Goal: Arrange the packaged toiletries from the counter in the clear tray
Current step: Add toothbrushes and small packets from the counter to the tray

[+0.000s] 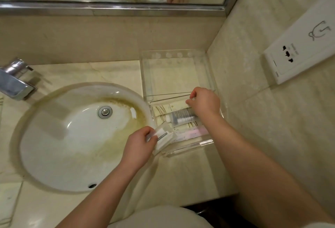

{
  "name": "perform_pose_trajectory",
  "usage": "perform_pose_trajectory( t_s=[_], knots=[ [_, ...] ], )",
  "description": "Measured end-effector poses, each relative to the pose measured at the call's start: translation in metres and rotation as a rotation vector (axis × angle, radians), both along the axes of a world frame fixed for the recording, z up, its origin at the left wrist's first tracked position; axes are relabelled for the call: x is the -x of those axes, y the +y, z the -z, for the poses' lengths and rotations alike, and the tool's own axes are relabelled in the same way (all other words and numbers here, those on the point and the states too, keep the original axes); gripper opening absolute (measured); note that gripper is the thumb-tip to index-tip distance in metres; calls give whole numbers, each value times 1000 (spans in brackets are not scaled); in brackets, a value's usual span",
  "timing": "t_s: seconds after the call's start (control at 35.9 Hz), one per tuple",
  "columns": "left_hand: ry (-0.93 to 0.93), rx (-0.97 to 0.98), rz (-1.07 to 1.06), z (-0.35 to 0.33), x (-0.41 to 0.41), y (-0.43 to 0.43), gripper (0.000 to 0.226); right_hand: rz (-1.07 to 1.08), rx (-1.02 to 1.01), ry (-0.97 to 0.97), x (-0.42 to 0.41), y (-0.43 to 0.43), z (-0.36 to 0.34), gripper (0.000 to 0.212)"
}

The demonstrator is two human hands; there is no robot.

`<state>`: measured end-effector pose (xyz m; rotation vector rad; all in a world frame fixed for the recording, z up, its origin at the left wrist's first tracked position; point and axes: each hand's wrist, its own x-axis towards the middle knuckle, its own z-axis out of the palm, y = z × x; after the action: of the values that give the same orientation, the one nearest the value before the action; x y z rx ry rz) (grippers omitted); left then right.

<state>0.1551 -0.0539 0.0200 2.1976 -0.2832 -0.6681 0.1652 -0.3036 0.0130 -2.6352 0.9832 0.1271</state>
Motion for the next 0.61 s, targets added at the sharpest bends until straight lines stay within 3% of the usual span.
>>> perform_pose_trajectory(
  t_s=[0.14, 0.33, 0.61],
  knots=[
    [0, 22, 3, -2, -4, -8, 6, 13, 25, -156, 18, 6, 11, 23],
    [2, 4, 5, 0, -7, -11, 8, -265, -59, -85, 25, 27, 15, 18],
    [-4, 20, 0, 3, -19, -24, 8, -260, -61, -173, 34, 31, 18, 31]
  ],
)
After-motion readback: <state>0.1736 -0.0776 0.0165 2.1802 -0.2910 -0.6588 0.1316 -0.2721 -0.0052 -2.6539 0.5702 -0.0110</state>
